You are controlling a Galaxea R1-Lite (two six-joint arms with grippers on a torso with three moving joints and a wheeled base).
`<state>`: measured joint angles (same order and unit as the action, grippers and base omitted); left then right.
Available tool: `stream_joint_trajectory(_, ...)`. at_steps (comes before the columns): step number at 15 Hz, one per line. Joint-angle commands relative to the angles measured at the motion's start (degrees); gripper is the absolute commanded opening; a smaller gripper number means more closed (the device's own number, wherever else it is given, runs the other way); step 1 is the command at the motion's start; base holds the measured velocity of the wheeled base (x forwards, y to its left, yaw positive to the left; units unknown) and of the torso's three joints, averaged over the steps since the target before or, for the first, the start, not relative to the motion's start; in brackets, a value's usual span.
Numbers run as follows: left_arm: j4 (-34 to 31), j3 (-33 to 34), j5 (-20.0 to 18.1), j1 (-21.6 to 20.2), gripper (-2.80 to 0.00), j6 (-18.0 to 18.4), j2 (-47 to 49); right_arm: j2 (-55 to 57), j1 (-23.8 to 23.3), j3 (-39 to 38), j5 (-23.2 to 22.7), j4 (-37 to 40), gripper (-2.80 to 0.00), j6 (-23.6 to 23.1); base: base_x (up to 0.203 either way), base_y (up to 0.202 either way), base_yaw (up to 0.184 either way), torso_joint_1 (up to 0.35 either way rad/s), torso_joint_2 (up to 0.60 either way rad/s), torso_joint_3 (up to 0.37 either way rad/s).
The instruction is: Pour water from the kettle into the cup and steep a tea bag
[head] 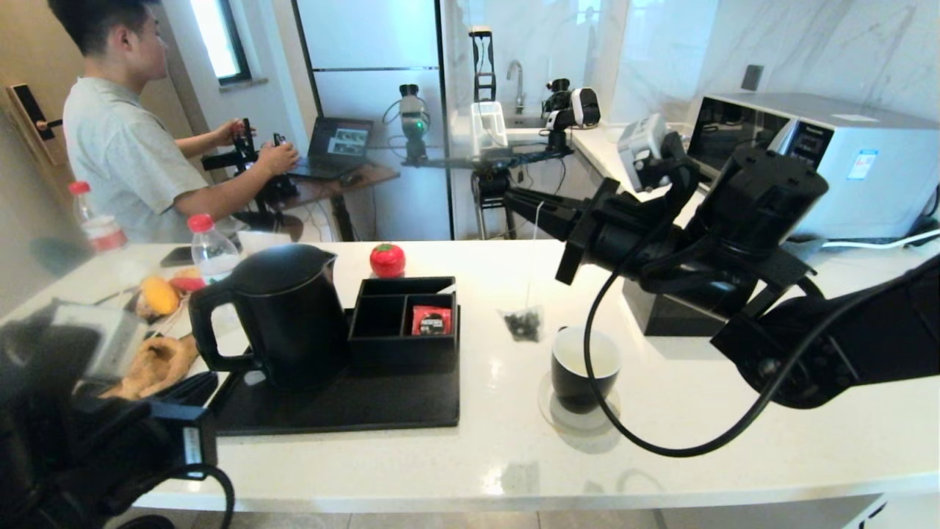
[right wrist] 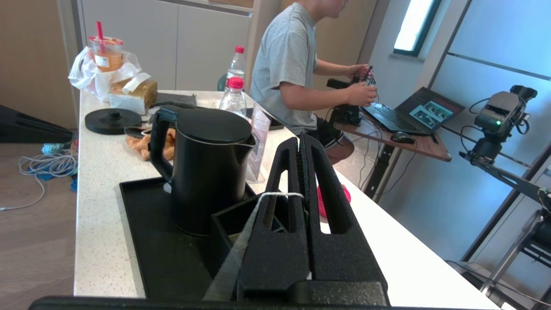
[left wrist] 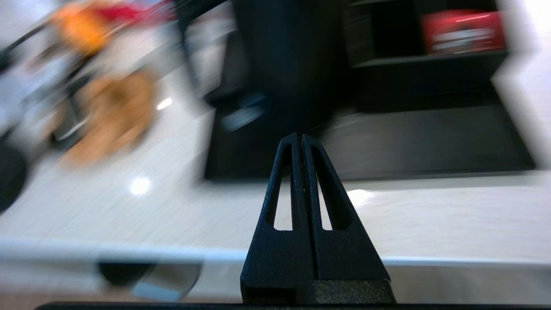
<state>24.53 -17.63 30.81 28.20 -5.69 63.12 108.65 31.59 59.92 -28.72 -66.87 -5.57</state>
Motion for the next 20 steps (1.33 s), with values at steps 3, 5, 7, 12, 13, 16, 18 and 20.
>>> stream_joint_trajectory(3, 0.1, 10.0, 0.5, -14.1, -2.80, 0.0, -11.5, 0.2, -0.6, -0.1, -0.2, -0.5, -2.80, -0.1, 0.000, 0.000, 0.000, 0.000, 0.00, 0.000)
stream_joint_trajectory(5, 0.1, 14.5, 1.8, -18.3, -2.80, 0.0, -17.4, 0.2, -0.6, -0.2, -0.2, -0.5, -2.80, -0.1, 0.000, 0.000, 0.000, 0.000, 0.00, 0.000)
stream_joint_trajectory(7, -1.6, 17.0, 2.6, -19.2, -2.80, 0.3, -22.8, 0.3, -0.6, -0.2, -0.2, -0.5, -2.80, -0.1, 0.000, 0.000, 0.000, 0.000, 0.00, 0.000)
stream_joint_trajectory(12, -16.6, 16.5, -5.0, -19.3, -2.80, 1.2, -42.5, 0.3, -0.7, -0.4, -0.3, -0.6, -2.80, -0.1, 0.000, 0.000, 0.000, 0.000, 0.00, 0.000)
stream_joint_trajectory(13, -18.7, 16.2, -9.0, -19.4, -2.80, 1.5, -45.9, 0.3, -0.6, -0.5, -0.3, -0.6, -2.80, -0.1, 0.000, 0.000, 0.000, 0.000, 0.00, 0.000)
stream_joint_trajectory(16, -22.5, 16.1, -26.5, -19.5, -2.80, 1.8, -47.0, 0.2, -0.7, -0.5, -0.3, -0.5, -2.80, -0.1, 0.000, 0.000, 0.000, 0.000, 0.00, 0.000)
stream_joint_trajectory(18, -23.0, 17.6, -29.9, -18.5, -2.80, 2.2, -46.8, 0.2, -0.7, -0.5, -0.2, -0.5, -2.80, -0.2, 0.000, 0.000, 0.000, 0.000, 0.00, 0.000)
stream_joint_trajectory(20, -23.0, 17.6, -29.9, -18.1, -2.80, 2.4, -46.9, 0.2, -0.8, -0.5, -0.2, -0.5, -2.80, -0.1, 0.000, 0.000, 0.000, 0.000, 0.00, 0.000)
